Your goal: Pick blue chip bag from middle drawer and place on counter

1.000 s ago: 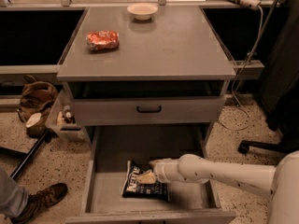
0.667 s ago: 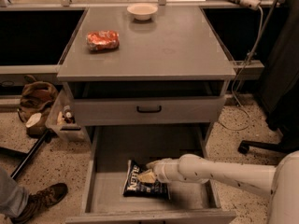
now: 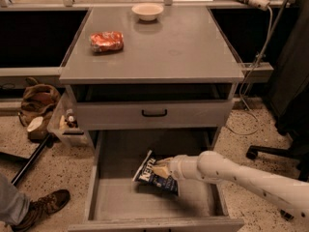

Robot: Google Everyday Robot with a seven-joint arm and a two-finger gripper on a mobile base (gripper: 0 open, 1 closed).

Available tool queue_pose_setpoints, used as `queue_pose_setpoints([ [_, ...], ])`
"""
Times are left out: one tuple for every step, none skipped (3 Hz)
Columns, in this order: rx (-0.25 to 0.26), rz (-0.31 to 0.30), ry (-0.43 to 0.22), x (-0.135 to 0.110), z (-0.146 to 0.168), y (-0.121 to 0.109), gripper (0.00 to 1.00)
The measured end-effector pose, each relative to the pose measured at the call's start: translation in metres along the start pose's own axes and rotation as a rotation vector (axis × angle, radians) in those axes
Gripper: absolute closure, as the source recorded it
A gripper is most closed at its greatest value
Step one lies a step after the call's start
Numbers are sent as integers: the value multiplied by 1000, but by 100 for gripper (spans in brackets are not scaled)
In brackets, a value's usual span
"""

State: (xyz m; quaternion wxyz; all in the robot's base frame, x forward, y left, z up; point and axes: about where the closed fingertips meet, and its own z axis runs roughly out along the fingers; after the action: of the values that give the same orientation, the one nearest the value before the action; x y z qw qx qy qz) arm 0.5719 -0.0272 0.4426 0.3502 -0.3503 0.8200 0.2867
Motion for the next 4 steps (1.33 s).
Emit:
queue_pose_setpoints([
  [1,0,-102,-49,-72,-11,100],
  [25,-25,-117,-88,-134,-4,100],
  [49,-91,-116,-139,-200,12,100],
  [49,-91,-116,-139,-200,12,100],
])
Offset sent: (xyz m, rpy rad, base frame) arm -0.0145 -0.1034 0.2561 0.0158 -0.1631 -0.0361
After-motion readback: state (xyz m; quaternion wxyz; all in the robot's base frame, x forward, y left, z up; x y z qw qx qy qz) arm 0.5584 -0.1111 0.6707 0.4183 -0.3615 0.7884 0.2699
